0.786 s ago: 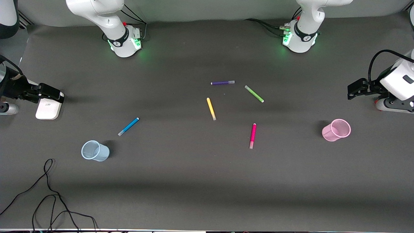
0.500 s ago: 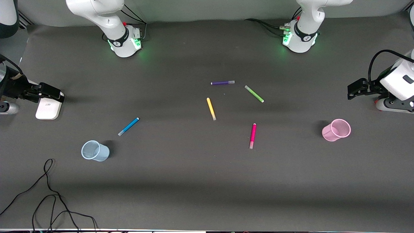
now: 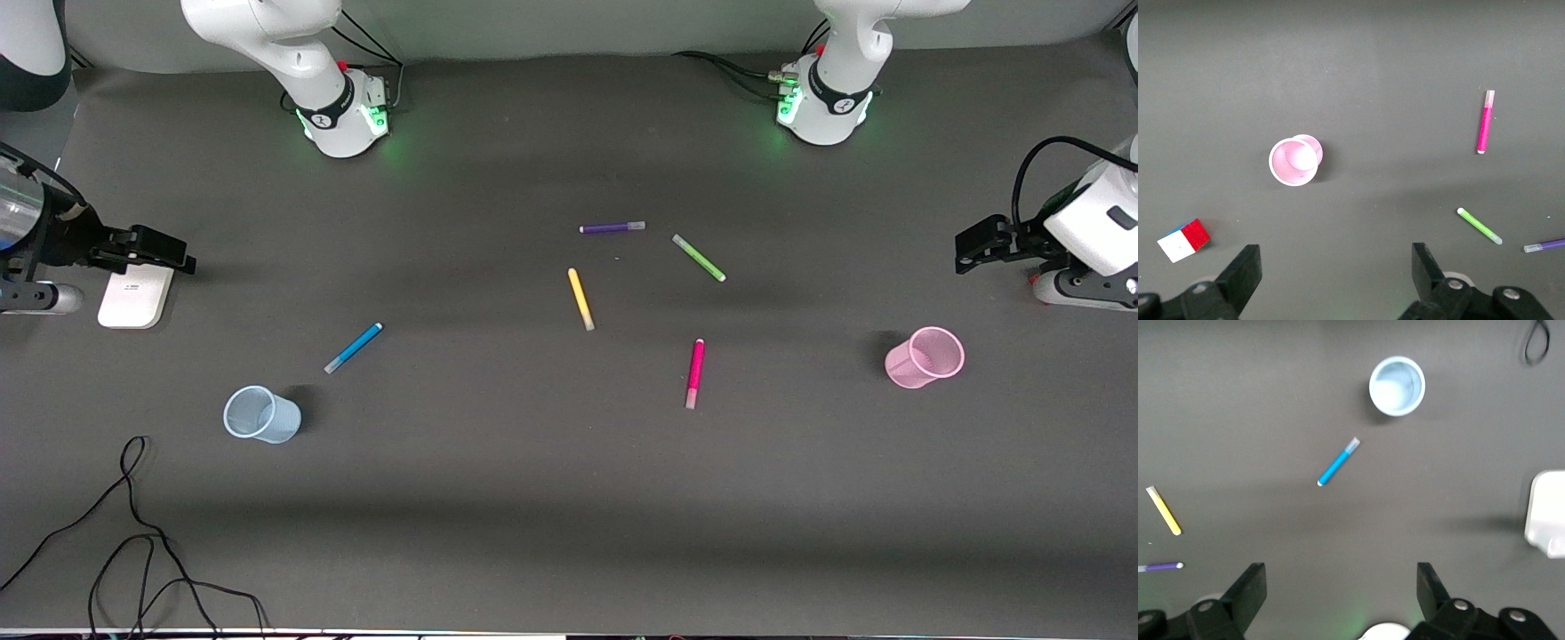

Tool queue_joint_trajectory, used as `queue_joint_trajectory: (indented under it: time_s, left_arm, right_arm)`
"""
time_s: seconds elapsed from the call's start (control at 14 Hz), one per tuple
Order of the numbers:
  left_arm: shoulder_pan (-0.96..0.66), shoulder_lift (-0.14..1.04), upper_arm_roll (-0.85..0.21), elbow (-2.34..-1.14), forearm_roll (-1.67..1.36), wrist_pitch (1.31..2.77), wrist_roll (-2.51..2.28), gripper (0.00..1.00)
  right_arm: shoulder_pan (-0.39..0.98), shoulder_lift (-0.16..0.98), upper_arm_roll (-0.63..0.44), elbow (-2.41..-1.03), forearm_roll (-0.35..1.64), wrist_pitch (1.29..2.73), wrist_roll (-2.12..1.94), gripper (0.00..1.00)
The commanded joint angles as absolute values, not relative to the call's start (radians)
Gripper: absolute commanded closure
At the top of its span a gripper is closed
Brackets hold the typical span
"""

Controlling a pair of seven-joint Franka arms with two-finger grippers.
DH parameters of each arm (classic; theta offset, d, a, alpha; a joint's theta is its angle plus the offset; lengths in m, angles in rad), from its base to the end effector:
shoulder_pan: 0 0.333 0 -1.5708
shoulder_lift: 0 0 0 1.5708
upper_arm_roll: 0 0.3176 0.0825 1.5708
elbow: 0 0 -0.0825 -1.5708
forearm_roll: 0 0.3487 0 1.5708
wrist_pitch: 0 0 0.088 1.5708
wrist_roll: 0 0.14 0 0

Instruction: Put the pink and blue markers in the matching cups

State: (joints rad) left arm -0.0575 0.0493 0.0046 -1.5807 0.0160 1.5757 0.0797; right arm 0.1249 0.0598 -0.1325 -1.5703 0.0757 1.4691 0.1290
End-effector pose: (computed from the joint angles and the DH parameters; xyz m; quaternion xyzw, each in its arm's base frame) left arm 0.5307 -0.0259 0.5633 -0.9974 0.0665 0.0273 0.0077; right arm 0.5187 0.0091 0.5551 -0.9939 0.0674 0.0820 0.0290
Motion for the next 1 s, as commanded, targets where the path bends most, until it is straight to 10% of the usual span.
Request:
queue_joint_trajectory:
  time_s: [0.0, 0.43, 0.93]
  left_arm:
    - [-0.069, 0.041, 0.014, -1.571, 0.014, 1.56, 0.091, 0.0]
    - [-0.069, 0.041, 0.012, -1.563, 0.014, 1.56, 0.091, 0.0]
    - [-0.092, 0.041, -0.107, -1.575, 0.011, 1.563, 0.071, 0.0]
  right_arm:
    - [0.13, 0.1, -0.14, -1.565, 0.164, 1.439, 0.358, 0.0]
    - [0.162, 0.21, -0.135, -1.635, 0.189, 1.53, 0.673, 0.01]
    - [0.258, 0.273, -0.141, -2.002, 0.193, 2.0, 0.815, 0.0]
